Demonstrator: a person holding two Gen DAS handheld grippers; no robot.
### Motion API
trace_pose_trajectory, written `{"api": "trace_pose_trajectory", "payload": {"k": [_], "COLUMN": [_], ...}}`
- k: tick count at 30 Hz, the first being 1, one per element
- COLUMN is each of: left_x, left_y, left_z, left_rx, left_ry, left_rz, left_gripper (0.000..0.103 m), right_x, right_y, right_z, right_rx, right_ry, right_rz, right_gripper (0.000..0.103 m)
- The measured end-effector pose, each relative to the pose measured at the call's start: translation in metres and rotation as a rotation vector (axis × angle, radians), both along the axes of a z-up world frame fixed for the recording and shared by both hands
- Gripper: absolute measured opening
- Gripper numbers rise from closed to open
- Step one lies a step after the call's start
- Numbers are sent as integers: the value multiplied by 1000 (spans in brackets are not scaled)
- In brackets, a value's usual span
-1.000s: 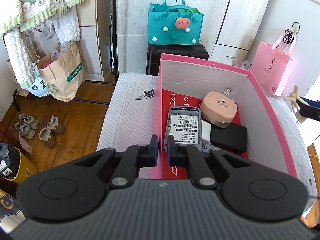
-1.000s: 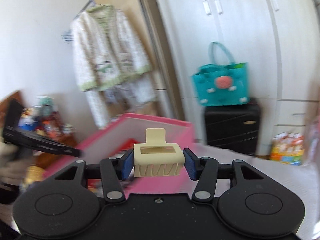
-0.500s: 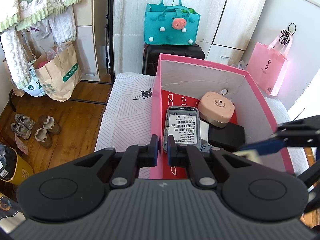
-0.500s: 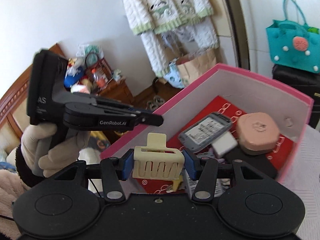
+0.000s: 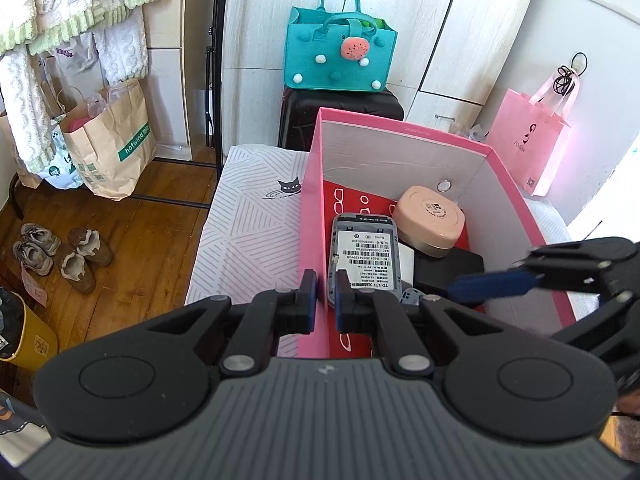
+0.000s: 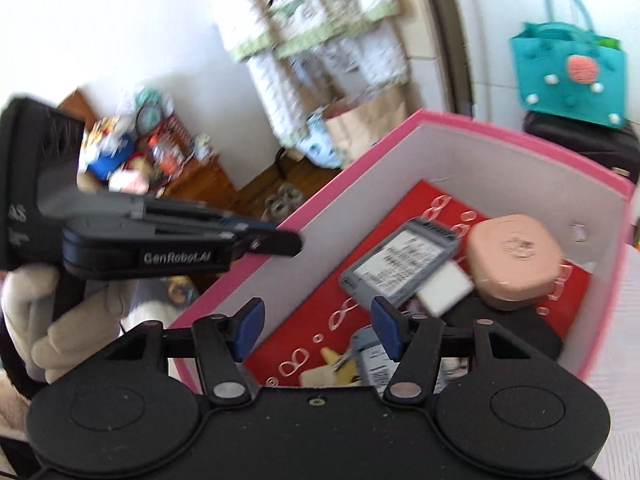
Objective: Organize rigid objects
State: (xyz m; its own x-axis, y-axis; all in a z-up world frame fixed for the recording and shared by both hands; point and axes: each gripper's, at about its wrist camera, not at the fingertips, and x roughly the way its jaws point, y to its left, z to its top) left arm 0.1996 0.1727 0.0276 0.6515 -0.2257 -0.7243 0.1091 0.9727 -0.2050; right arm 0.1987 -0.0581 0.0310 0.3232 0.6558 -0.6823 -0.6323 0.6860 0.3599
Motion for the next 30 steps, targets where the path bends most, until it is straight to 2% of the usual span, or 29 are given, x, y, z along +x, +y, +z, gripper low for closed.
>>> {"api": "trace_pose_trajectory", "payload": {"k": [5,11,17,20,21,22,23,24,25,26,28,30], "left_x": [-5,-21,-55,-74,-78,-81,-83,-86,-87,-88,-88,-87], "left_y": [-1,-7,-21,-31,-34,-36,-38,-41,-44,-46,-51,-55], "left_z": [2,13,42,58,62,65,66,68,67,66,61,56], "left_rx": [3,41,97,125,121,106,85,61,42,29,9,-2], "left_ry": [-13,-35,-55,-93,-96,-98,-100,-103,-104,-99,-76,-47], "left_rz": [9,16,-40,-57,-55,-45,-38,-38,-37,-35,-14,17], "left_gripper": [6,6,6,17,31,53,65,82,90,92,95,95], "right_x": [-16,-42,-57,-63,-66,-68,-70,-72,-74,-77,-81,-87], "right_y": [-30,-59,-75,-79,-80,-80,-81,-82,-83,-84,-90,-96], "right_z": [16,30,34,36,37,37,38,39,40,40,41,42], "right_rx": [42,63,54,45,40,38,38,38,39,39,39,15], "right_ry": [-52,-131,-190,-208,-216,-222,-224,-224,-225,-227,-233,-223], "right_rz": [-86,-171,-230,-253,-255,-258,-262,-267,-274,-283,-339,-468], "right_gripper": [68,71,72,72,72,72,73,76,80,84,98,102]}}
